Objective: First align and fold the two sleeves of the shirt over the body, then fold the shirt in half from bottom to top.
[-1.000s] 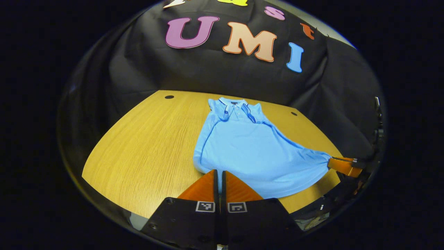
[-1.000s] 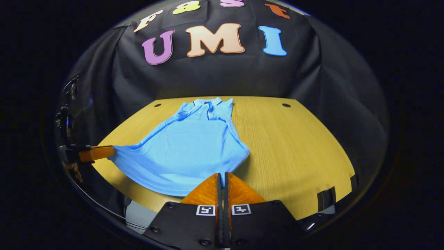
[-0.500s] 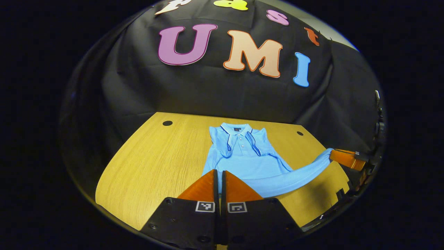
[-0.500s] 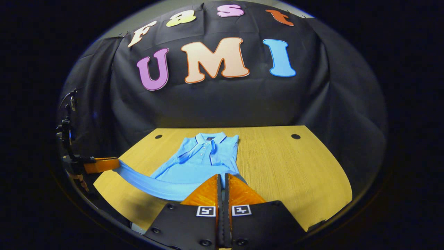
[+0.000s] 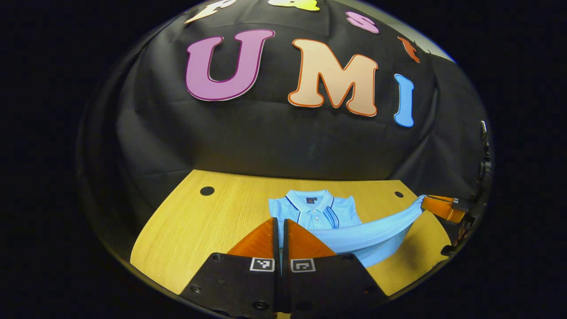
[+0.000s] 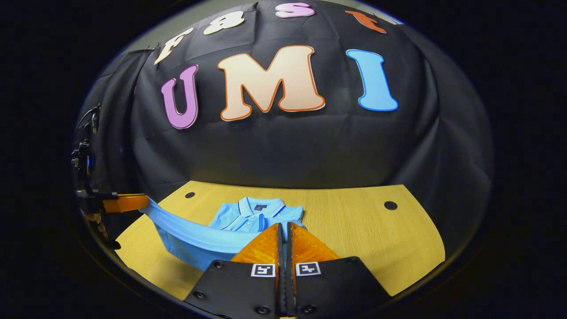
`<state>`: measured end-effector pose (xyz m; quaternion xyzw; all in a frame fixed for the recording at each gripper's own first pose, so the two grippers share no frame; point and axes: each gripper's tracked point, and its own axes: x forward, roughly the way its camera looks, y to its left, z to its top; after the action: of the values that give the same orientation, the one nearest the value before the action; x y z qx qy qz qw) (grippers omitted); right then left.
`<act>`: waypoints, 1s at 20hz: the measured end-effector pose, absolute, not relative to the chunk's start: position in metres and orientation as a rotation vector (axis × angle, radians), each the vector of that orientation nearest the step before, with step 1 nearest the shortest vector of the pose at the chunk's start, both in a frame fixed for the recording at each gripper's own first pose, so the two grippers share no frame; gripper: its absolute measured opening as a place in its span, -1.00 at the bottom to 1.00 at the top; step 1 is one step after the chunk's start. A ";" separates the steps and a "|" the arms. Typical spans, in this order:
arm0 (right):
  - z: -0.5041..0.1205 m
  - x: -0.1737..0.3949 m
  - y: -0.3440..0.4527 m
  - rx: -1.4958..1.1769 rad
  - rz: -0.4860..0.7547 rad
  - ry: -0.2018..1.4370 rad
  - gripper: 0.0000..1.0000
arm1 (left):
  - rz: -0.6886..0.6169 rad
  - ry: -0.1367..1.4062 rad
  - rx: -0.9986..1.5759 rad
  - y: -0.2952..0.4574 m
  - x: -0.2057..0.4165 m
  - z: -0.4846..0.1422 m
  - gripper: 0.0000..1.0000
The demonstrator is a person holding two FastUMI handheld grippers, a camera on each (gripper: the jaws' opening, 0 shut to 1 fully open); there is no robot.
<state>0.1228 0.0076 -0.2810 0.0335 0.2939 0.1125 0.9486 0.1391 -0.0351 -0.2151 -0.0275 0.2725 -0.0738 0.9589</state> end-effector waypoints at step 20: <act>-0.439 0.283 -0.021 0.173 0.007 0.717 0.27 | 0.041 0.552 0.033 -0.026 0.305 -0.335 0.33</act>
<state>0.2833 -0.0206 -0.4386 0.0846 0.3502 0.0034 0.9328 0.3052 -0.0259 -0.3355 0.0163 0.2723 0.0204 0.9619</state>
